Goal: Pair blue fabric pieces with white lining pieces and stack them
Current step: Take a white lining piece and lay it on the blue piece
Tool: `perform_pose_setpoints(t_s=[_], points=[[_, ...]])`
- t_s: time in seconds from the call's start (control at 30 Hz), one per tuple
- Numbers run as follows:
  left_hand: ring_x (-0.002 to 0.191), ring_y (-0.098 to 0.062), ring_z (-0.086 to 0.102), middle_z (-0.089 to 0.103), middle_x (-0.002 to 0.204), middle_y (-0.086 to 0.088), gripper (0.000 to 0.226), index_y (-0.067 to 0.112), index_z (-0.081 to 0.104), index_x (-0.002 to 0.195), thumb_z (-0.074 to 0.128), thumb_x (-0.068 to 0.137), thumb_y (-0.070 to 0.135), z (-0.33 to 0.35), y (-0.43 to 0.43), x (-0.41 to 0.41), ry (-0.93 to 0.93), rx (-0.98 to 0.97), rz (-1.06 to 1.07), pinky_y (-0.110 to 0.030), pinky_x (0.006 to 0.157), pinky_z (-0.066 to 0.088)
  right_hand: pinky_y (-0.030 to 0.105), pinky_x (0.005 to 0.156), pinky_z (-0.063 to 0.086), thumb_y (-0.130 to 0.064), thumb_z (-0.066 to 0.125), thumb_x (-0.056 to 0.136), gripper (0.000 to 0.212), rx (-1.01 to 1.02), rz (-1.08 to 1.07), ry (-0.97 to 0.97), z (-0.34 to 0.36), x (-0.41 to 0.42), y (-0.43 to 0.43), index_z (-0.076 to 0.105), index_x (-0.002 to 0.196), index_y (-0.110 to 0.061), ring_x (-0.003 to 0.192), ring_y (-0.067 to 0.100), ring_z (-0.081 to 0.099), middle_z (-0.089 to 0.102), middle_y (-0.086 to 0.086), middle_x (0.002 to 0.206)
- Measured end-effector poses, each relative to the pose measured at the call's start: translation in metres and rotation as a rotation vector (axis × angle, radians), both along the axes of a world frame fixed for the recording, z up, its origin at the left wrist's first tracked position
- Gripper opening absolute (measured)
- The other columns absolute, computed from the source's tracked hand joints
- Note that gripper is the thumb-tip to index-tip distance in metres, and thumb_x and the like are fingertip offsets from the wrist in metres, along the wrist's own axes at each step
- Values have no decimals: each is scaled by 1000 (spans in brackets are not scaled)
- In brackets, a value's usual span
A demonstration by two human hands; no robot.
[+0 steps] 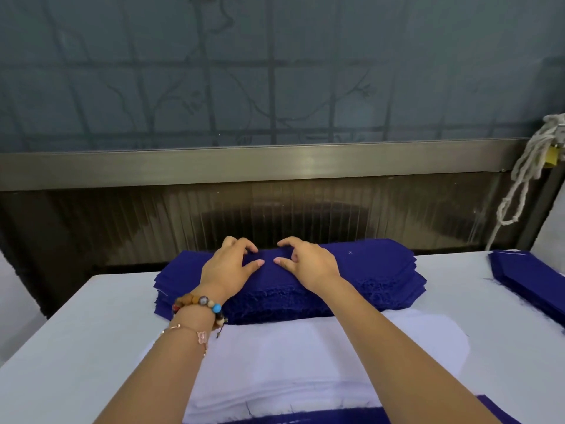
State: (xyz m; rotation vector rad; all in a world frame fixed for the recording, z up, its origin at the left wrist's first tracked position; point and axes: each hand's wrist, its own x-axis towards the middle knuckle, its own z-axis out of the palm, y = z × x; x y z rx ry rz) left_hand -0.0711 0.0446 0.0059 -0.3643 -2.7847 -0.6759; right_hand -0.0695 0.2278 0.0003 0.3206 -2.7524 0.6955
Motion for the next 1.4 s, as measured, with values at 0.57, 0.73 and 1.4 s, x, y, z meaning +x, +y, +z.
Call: perform_pose_setpoints(t_s=[0.57,0.73,1.4], points=[[78,-12,51,59,79,7,18,23,62,78,77,79,14,-6,-7,-2,223,355,-14,-23,67,39,30,66,48,-42,58,93,31,-95,-1,15,-4,0,1,45,120,-33,72,7,55,56,-11,72],[86,-12,46,57,80,7,16,21,60,78,76,81,21,-9,2,6,337,230,114,-25,70,36,25,60,46,-39,62,91,31,-135,-1,52,-9,2,2,46,116,-36,66,5,54,55,-10,70],[92,-17,59,67,96,2,20,20,67,102,48,100,26,-13,11,12,429,-292,237,-31,91,35,22,56,43,-36,60,93,38,-95,38,81,-9,1,5,48,129,-43,66,5,52,53,-11,69]])
